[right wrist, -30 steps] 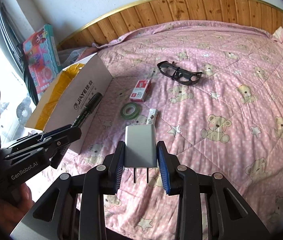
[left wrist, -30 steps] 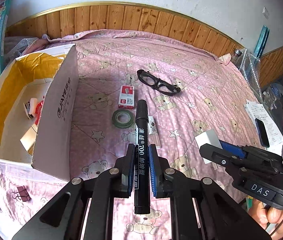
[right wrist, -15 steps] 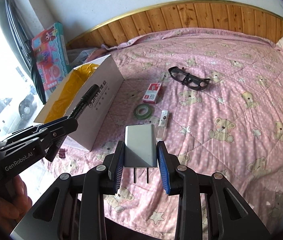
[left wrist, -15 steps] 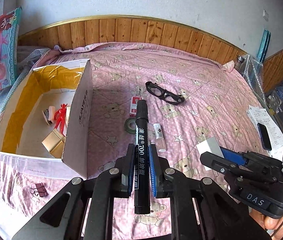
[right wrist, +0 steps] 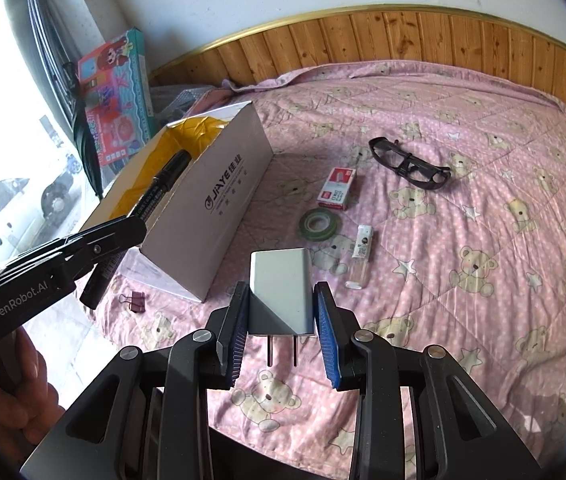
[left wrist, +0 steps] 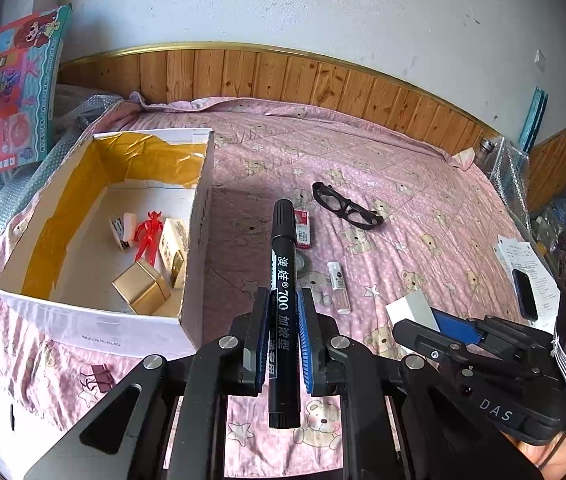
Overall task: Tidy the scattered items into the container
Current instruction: 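Carry the marker and charger over the cardboard box with both tools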
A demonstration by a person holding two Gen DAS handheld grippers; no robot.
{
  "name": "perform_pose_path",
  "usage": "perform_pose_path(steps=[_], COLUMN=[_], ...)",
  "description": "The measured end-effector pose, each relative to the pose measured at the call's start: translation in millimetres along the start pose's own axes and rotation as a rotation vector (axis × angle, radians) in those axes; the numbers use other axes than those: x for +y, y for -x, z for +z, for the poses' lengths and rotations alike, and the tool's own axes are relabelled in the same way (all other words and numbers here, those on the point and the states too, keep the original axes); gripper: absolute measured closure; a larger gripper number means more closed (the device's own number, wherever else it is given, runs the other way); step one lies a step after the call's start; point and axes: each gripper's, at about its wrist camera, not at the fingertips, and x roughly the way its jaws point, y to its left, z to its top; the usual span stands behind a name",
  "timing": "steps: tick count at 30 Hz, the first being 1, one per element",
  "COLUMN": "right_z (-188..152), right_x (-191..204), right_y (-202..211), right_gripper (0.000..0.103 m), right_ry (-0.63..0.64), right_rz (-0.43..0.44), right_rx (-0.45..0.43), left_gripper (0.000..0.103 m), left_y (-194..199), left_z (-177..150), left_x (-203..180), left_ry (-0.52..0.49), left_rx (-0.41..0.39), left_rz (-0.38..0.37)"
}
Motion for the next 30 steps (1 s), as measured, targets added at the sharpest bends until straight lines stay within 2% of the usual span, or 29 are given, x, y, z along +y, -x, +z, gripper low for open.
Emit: perform_pose_path(steps=[12,30], right_z=[14.8,70.2], right_x=[19.5,70.8], right_y=[-15.9,-47.7], right_gripper=[0.070,0.070], right_ry=[0.028,0.129], right_rz=[0.016,0.107], right_rx=[0.016,0.010], left_gripper=[0.089,0.089], left_y=[-3.4,-15.6], left_z=[12.7,33.9], left_x=[33.7,90.0], left_ry=[0.050,0.141], left_rx=[-0.012,-0.024], left_rz=[-0.001,0.068])
